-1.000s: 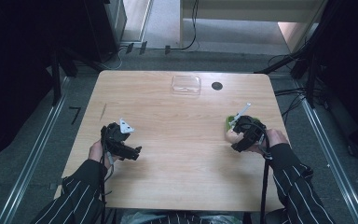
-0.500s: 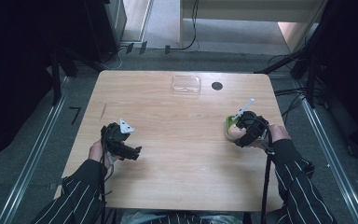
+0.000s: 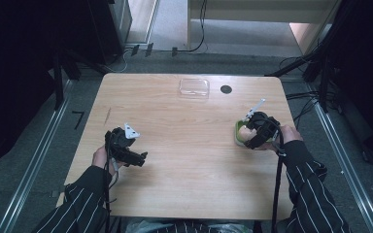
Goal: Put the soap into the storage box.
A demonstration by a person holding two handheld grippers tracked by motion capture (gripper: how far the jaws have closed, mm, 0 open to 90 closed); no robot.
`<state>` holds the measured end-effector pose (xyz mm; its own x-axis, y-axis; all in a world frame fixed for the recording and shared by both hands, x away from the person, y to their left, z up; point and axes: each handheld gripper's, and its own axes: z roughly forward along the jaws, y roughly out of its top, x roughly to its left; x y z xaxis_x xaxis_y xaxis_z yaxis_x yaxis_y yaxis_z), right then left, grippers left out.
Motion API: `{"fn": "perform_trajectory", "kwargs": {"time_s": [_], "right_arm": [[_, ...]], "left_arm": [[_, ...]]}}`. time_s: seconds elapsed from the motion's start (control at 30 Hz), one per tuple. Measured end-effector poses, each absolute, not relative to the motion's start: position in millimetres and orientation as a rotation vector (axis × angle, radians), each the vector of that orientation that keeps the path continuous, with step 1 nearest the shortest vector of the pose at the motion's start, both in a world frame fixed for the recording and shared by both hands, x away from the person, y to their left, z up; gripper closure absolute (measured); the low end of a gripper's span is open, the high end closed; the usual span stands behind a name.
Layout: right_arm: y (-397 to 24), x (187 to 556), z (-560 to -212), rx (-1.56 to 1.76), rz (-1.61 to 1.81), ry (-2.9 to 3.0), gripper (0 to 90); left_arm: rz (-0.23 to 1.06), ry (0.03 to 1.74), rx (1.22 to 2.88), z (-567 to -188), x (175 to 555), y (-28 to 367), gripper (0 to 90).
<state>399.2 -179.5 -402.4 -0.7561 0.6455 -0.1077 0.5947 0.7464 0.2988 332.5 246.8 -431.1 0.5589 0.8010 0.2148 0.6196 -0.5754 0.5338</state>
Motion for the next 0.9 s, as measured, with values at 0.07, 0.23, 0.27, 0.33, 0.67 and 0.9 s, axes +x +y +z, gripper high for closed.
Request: {"fn": "perform_trajectory", "kwargs": {"time_s": [0.07,0.23,0.27,0.33,0.67,0.9], "right_arm": [[-179.9,401.3,-402.4,0.977,0.364,2.741,33.3],[-179.7,406.7,-401.1,0.974,0.378,2.745,33.3],[-179.6,408.0,-401.3,0.975,0.375,2.749,33.3],[-179.3,410.6,-402.8,0.968,0.374,2.754,33.2],[-180.8,421.3,-409.5,0.929,0.357,2.77,33.3],[-187.2,427.0,-409.8,0.93,0.37,2.763,33.3]], "left_arm": [[0.622,1.153,2.398,-431.1,332.5,246.7,0.0],[0.619,1.153,2.398,-431.2,332.4,246.0,0.0],[0.621,1.149,2.397,-431.2,332.3,245.9,0.0],[0.621,1.151,2.396,-431.1,332.4,246.4,0.0],[0.62,1.15,2.4,-431.3,332.7,246.9,0.0],[0.619,1.151,2.4,-431.5,332.8,247.2,0.0]]}}
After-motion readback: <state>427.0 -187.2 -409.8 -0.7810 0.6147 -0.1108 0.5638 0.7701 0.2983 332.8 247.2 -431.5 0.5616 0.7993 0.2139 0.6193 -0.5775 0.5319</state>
